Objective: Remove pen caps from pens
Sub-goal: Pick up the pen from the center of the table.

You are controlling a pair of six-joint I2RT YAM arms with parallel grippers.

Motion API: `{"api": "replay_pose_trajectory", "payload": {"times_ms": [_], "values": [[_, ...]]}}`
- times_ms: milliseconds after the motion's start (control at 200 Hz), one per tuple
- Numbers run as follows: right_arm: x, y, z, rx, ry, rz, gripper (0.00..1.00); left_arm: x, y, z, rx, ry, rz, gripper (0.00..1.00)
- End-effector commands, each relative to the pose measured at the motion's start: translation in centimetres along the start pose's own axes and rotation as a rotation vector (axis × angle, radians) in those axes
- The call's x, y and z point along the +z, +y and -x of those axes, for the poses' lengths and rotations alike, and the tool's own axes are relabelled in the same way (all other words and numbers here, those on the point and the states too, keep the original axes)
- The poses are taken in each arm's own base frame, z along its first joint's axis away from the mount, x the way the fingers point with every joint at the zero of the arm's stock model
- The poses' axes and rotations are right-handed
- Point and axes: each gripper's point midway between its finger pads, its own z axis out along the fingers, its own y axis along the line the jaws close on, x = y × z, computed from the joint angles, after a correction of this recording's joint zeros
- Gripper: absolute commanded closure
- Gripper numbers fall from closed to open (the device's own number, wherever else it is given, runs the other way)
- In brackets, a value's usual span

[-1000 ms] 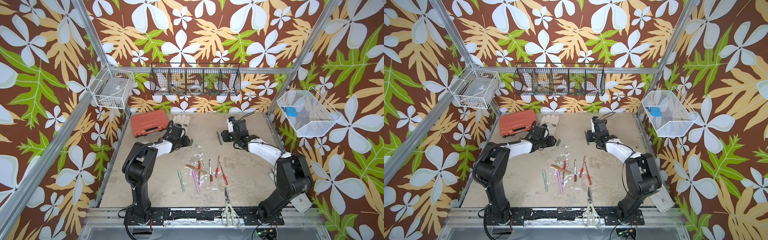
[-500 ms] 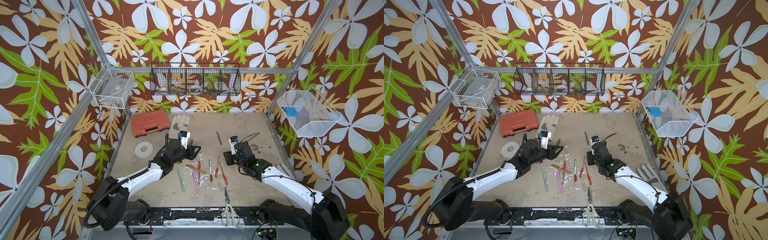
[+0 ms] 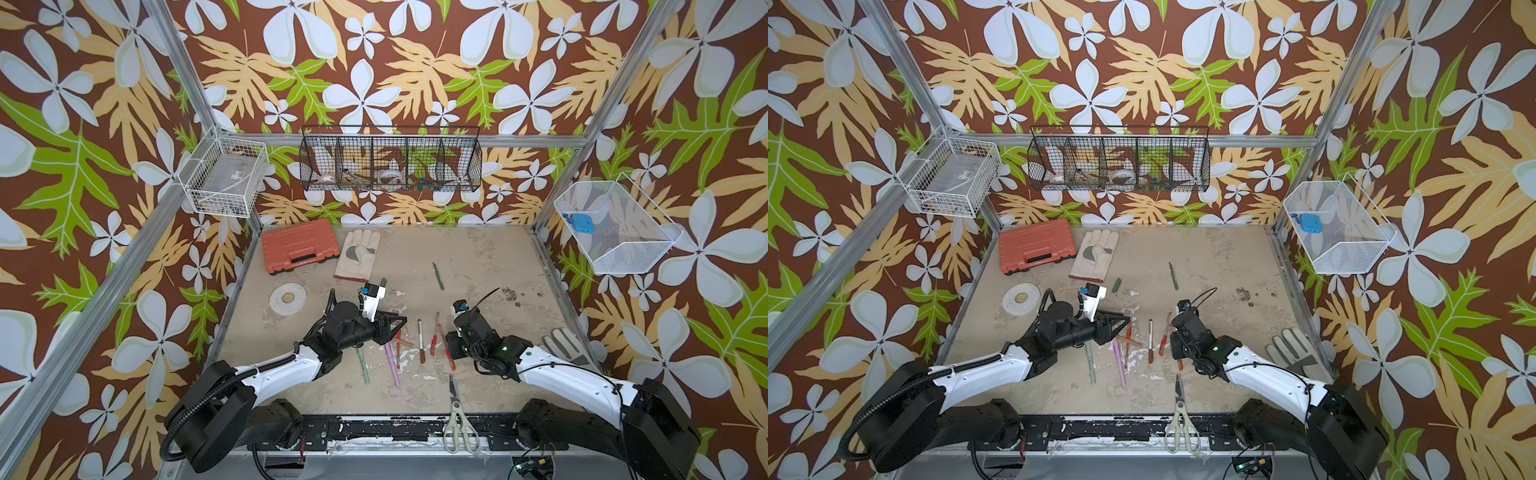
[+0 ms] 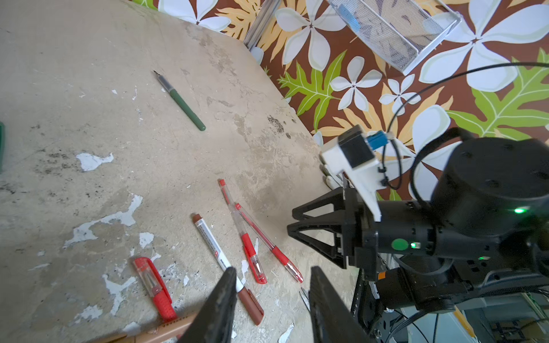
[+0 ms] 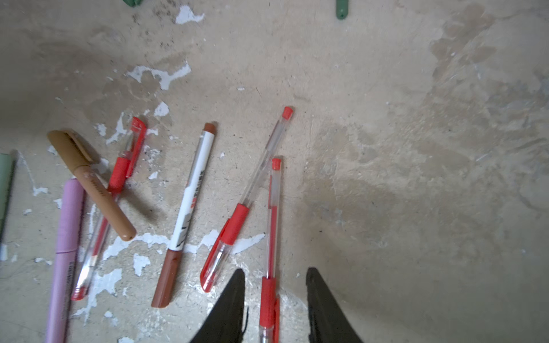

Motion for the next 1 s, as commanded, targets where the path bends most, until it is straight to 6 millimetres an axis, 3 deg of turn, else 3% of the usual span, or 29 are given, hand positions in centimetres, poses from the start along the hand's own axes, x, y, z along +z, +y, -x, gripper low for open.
{"api": "replay_pose_trajectory", "payload": {"times_ms": [0, 370, 996], "values": [[0.9, 0.0, -0.2, -0.02, 0.021, -0.017, 0.66, 0.0, -1.3, 0.1, 0.038, -0.01, -0.068, 0.58], [3.4, 1.2, -0.3, -0.075, 0.091, -0.008, 0.7, 0.8, -1.4, -1.0, 0.032, 0.041, -0.102, 0.58], [4.6, 0.7, -0.8, -0.09, 0.112, -0.046, 0.75, 0.9, -1.1, -1.3, 0.029, 0.051, -0.092, 0.58]]}}
